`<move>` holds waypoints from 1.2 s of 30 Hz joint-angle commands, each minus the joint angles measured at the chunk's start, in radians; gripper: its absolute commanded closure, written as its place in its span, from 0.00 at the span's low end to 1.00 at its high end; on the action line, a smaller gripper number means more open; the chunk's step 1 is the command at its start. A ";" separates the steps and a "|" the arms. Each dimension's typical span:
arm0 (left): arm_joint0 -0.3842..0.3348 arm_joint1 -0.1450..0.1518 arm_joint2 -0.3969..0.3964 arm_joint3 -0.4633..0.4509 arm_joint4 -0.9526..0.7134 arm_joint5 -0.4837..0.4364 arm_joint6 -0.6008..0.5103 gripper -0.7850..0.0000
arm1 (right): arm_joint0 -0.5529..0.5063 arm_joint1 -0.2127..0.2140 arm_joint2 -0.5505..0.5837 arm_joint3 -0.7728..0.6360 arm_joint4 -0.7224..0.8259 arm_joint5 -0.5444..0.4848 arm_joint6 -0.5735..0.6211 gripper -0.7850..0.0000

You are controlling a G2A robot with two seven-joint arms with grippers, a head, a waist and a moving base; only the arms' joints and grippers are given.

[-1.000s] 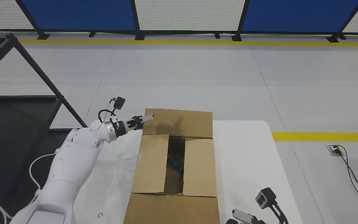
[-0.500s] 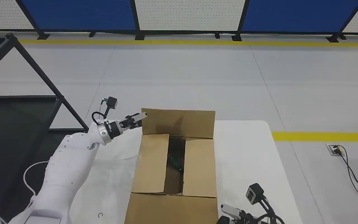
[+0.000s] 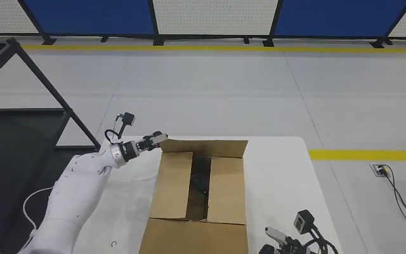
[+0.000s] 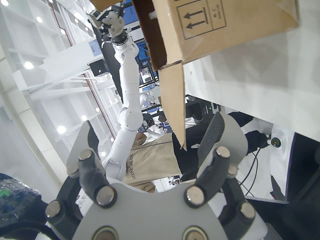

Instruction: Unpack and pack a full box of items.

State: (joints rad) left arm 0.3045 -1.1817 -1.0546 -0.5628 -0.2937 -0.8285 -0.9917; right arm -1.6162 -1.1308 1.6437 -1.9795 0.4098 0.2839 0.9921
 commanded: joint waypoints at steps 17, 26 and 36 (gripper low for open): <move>0.094 0.076 0.026 -0.202 -0.072 0.038 -0.038 0.00 | 0.153 0.005 -0.143 0.027 0.086 -0.089 0.076 0.00; 0.122 0.107 0.027 -0.235 -0.101 0.061 -0.061 0.00 | 0.261 -0.004 -0.172 0.057 0.190 -0.192 0.003 0.00; 0.149 0.125 0.034 -0.257 -0.152 0.096 -0.096 0.00 | 0.457 -0.020 -0.294 0.223 0.156 -0.263 -0.075 0.00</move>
State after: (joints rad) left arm 0.4510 -1.0584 -1.0217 -0.8171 -0.4435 -0.7342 -1.0860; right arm -1.1740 -1.1495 1.3576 -1.7713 0.5614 0.0370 0.9164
